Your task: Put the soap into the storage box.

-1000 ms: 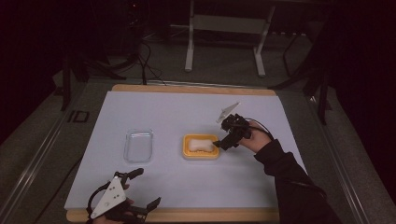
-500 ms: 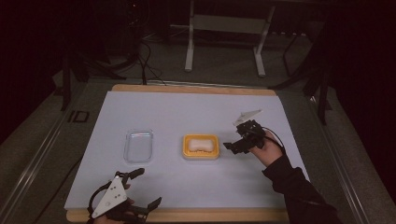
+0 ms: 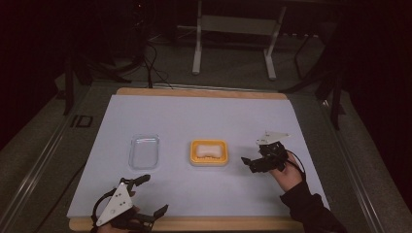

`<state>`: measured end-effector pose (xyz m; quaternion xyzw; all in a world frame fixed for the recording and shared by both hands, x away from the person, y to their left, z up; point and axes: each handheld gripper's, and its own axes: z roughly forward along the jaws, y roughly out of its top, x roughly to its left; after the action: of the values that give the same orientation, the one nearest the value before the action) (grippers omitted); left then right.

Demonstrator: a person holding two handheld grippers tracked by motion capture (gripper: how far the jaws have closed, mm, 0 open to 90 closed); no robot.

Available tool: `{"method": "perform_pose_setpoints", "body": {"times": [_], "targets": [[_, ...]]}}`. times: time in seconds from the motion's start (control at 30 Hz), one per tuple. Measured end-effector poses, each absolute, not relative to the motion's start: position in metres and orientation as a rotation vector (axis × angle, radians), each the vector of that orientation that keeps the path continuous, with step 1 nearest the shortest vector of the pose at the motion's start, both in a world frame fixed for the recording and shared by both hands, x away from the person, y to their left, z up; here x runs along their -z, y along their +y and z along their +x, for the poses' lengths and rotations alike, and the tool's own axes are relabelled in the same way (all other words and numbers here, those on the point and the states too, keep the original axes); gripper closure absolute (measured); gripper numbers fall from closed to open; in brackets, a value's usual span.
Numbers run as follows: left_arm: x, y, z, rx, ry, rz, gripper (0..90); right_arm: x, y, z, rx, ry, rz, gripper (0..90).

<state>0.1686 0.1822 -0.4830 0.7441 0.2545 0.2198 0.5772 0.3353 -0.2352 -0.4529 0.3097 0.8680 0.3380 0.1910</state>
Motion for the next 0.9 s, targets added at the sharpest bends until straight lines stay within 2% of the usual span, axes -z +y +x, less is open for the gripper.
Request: {"method": "perform_pose_setpoints", "body": {"times": [0.9], "targets": [[0.482,0.182,0.168,-0.513,0.591,1.747,1.2,0.473,-0.261,0.307,-0.967,2.318,1.040,13.4]]}}
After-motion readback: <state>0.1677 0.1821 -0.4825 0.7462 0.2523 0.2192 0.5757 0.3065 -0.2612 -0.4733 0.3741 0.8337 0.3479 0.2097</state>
